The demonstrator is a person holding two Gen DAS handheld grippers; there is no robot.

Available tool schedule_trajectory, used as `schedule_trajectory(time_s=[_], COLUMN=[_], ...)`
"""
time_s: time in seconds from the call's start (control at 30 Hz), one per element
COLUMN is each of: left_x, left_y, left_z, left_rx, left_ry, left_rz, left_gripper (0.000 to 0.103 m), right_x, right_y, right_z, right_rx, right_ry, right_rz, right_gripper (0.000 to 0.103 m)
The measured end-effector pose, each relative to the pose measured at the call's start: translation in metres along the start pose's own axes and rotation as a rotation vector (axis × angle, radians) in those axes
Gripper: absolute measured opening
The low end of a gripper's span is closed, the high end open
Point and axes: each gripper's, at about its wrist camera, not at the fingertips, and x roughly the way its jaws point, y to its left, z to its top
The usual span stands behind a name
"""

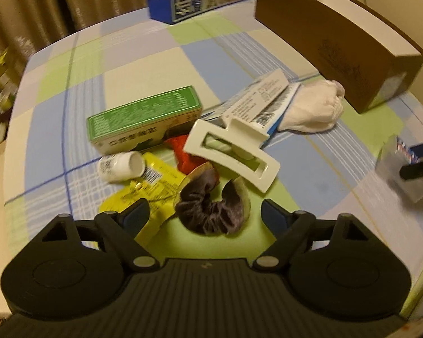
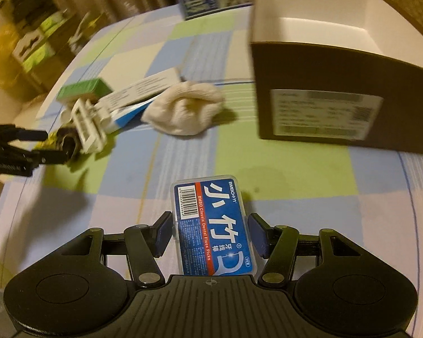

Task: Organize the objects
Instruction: 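Grasp the brown scrunchie with the left gripper while the right gripper lifts the floss box, then carry both items into the cardboard box and open both grippers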

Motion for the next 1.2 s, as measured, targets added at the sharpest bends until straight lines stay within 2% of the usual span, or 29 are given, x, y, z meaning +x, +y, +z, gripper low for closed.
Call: schedule_trajectory(time_s=[0.07,0.2,0.27,0.33,0.43,0.63,0.83,1.03,1.2], left_x=[0.005,0.017,0.018,0.015,0.01,-0.005,-0.038,-0.067,-0.077], left_y=[-0.003,-0.006,-0.006,-0.006,-0.007,-0.015,-0.035,-0.073,-0.11], left_z=[0.003,0.007,0.006,0.006,0.005,-0.001,0.006,0.037,0.078], left_rx=[0.032,0.05,0.047,0.027,-0.012,-0.102,-0.179,-0.185,-0.171], left_ry=[-0.003,0.019,0.018,0.012,0.011,0.012,-0.04,-0.131,-0.215], left_rz=[-0.004,-0.004,0.007,-0.005,-0.003,0.003,-0.017,-0.056,-0.112], left_gripper=[0.08,0.055,0.049,0.031,0.024,0.02,0.019,0.019,0.019], right_x=[-0.004,-0.007,-0.008,-0.01,-0.013,-0.024,-0.046,-0.081,-0.109], right_y=[-0.006,-0.014,-0.017,-0.02,-0.026,-0.036,-0.044,-0.059,-0.078], right_z=[-0.001,-0.002,-0.002,-0.001,0.0,0.006,0.015,0.032,0.055], right_rx=[0.012,0.033,0.04,0.046,0.058,0.059,0.035,0.012,-0.001], right_ry=[-0.007,-0.011,-0.015,-0.017,-0.017,-0.03,-0.066,-0.135,-0.207], right_rz=[-0.013,-0.025,-0.024,-0.022,-0.017,0.015,0.071,0.122,0.133], right_gripper=[0.055,0.055,0.055,0.055,0.055,0.055,0.055,0.055,0.055])
